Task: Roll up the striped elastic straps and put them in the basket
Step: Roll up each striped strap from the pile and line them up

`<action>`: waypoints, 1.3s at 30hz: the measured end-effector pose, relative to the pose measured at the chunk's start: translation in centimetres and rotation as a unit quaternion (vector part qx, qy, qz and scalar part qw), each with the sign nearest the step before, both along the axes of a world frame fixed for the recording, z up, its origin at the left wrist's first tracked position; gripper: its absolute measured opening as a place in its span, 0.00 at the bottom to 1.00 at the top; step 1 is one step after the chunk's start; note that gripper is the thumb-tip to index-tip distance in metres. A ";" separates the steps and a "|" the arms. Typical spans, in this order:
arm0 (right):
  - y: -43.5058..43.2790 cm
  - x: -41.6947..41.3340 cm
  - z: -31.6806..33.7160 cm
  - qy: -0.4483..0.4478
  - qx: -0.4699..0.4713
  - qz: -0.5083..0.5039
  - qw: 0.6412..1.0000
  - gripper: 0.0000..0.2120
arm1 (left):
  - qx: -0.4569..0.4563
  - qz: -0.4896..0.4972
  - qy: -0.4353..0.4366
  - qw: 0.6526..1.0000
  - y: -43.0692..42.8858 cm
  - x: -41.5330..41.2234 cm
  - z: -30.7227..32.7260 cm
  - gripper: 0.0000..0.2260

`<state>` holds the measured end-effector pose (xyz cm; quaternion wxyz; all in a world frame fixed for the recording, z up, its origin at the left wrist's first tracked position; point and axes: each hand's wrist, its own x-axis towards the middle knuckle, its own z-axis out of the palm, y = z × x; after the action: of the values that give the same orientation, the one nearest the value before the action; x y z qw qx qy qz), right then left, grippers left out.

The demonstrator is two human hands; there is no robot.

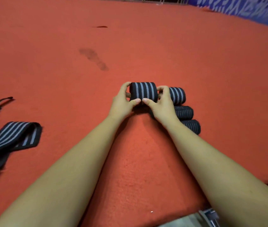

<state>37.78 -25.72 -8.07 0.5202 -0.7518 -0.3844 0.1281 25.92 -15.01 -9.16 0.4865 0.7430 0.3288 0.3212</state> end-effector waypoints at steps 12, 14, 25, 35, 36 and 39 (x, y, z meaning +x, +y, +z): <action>1.1 -0.6 0.9 -0.109 -0.126 -0.011 0.986 0.25 | 0.071 0.017 0.141 0.987 1.2 0.2 -0.3 0.28; 0.9 -1.6 2.4 -0.147 -0.099 0.009 0.984 0.26 | 0.076 0.040 0.151 0.985 1.4 -2.3 1.1 0.26; 4.9 -15.7 3.7 -0.114 -0.195 0.232 0.946 0.32 | 0.218 0.216 0.118 0.944 0.6 -29.3 7.6 0.10; 9.3 -29.2 0.8 0.007 -0.207 0.288 0.935 0.13 | 0.250 0.194 0.432 0.844 0.0 -37.2 0.9 0.14; 9.4 -29.7 0.5 0.020 -0.193 0.296 0.935 0.13 | 0.260 0.206 0.411 0.849 0.1 -37.2 0.7 0.09; 9.5 -29.8 -0.1 -0.082 -0.149 0.359 0.918 0.26 | 0.271 0.199 0.392 0.856 0.3 -37.4 0.4 0.07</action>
<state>7.98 -16.25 -8.17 0.2882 -0.6401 -0.6460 0.2998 -11.48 -14.68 -8.73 0.0224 0.8288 0.5327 0.1697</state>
